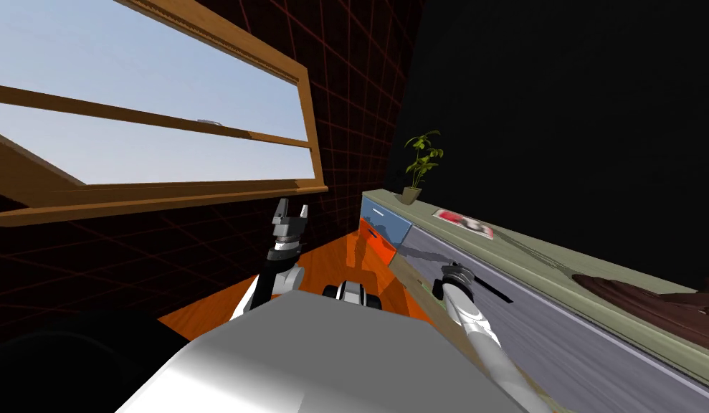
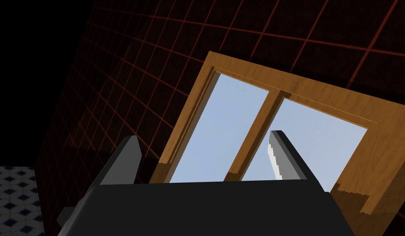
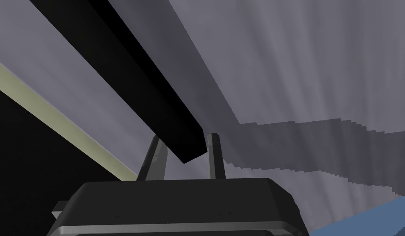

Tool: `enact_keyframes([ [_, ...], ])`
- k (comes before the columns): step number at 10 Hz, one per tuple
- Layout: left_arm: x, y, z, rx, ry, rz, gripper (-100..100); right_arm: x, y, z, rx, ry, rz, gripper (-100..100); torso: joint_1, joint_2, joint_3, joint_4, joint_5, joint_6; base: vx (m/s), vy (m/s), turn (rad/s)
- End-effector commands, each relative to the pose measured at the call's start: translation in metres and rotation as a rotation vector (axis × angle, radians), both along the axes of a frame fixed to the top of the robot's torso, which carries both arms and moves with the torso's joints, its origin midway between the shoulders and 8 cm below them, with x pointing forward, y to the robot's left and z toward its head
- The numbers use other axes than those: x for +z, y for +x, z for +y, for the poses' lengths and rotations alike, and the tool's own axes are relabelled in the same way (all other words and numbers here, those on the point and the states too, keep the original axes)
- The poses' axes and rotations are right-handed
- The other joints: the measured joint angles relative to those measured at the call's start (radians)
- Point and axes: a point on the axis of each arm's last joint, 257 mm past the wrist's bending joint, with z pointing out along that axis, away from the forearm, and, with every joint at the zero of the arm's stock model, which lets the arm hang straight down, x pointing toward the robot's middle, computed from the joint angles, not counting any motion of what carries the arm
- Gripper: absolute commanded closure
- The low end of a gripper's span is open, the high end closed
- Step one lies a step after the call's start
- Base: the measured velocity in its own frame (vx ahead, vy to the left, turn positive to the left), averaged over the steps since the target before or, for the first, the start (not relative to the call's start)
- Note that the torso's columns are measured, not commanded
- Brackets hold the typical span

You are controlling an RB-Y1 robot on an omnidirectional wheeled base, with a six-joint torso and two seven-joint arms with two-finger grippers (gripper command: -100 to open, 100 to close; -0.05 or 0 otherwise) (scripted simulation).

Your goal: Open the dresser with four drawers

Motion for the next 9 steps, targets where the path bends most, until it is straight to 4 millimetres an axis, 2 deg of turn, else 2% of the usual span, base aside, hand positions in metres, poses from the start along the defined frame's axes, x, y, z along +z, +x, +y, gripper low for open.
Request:
enact_keyframes([
  [1, 0.0, 0.0, 0.0, 0.0, 0.0, 0.0, 0, -0.002, -0.001, 0.022, 0.089, 0.005, 0.007, 100, 0.0, -0.002, -0.001, -0.001, 0.0, 0.002, 0.202, 0.12, -0.366],
  [2, 0.0, 0.0, 0.0, 0.0, 0.0, 0.0, 0, 0.001, 0.001, 0.024, 0.094, 0.004, 0.0, 100, 0.0, -0.005, -0.002, -0.002, -0.001, 0.0, 0.137, 0.095, -0.243],
  [3, 0.0, 0.0, 0.0, 0.0, 0.0, 0.0, 0, -0.005, 0.001, 0.026, 0.093, 0.012, 0.008, 100, -0.002, -0.003, -0.002, -0.001, -0.002, -0.004, 0.047, 0.037, -0.046],
  [4, 0.0, 0.0, 0.0, 0.0, 0.0, 0.0, 0, 0.004, 0.007, 0.027, 0.109, 0.01, -0.007, 100, -0.004, -0.002, -0.001, -0.001, -0.004, -0.008, -0.061, 0.072, -0.022],
  [7, 0.0, 0.0, 0.0, 0.0, 0.0, 0.0, 0, 0.017, 0.015, 0.029, 0.127, 0.005, -0.029, 100, 0.005, -0.002, -0.001, 0.001, 0.001, -0.007, -0.135, 0.113, -0.026],
  [8, 0.0, 0.0, 0.0, 0.0, 0.0, 0.0, 0, 0.006, 0.011, 0.033, 0.127, 0.015, -0.009, 100, 0.006, -0.002, -0.001, 0.002, 0.003, -0.007, -0.076, 0.053, 0.012],
  [9, 0.0, 0.0, 0.0, 0.0, 0.0, 0.0, 0, 0.006, 0.013, 0.035, 0.135, 0.017, -0.01, 100, 0.003, -0.006, -0.004, 0.001, 0.002, -0.006, -0.08, 0.087, -0.022],
])
